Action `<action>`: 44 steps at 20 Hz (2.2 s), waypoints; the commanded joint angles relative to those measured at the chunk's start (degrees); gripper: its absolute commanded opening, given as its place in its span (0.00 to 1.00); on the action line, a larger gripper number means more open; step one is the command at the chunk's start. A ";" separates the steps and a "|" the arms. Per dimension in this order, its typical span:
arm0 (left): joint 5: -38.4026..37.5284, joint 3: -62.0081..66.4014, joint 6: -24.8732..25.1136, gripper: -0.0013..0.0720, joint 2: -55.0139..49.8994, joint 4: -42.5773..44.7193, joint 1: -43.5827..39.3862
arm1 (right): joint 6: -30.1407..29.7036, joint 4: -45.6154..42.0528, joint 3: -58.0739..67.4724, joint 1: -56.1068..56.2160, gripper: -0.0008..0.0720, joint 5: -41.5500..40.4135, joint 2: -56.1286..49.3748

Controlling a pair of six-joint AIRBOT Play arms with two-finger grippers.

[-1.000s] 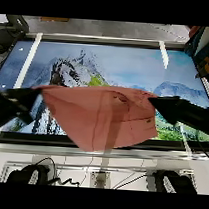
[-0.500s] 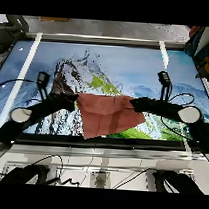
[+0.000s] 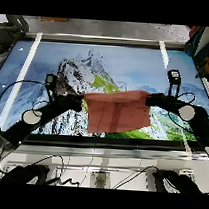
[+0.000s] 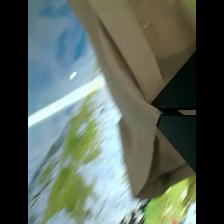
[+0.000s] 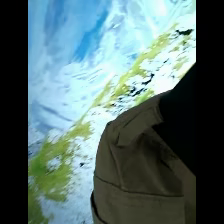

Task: Fold the clothes and pants, and hang the long-sleeved shirts on hangers.

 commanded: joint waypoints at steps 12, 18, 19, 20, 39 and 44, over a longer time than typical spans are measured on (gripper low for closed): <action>-17.73 0.44 -15.50 0.98 -17.75 8.85 -3.19 | 1.38 -13.00 3.17 -3.58 0.95 27.61 -8.33; -17.75 1.20 -15.50 0.98 -11.72 8.87 2.32 | -1.42 -17.11 9.51 -20.24 0.76 27.50 -9.86; -17.70 1.20 -15.50 0.98 -10.82 8.90 2.91 | -3.45 -11.54 8.74 -24.02 0.71 28.94 -11.32; -17.68 1.20 -15.50 0.98 -10.29 8.92 3.21 | -7.19 -3.52 7.61 -27.39 0.70 31.21 -13.20; -14.03 1.20 -14.75 0.64 -10.43 8.96 3.56 | -26.82 36.17 0.50 -13.22 0.04 24.04 -33.03; -14.23 3.93 -5.35 0.03 -7.52 15.10 5.20 | -21.29 29.40 13.25 -13.86 0.04 28.87 -29.31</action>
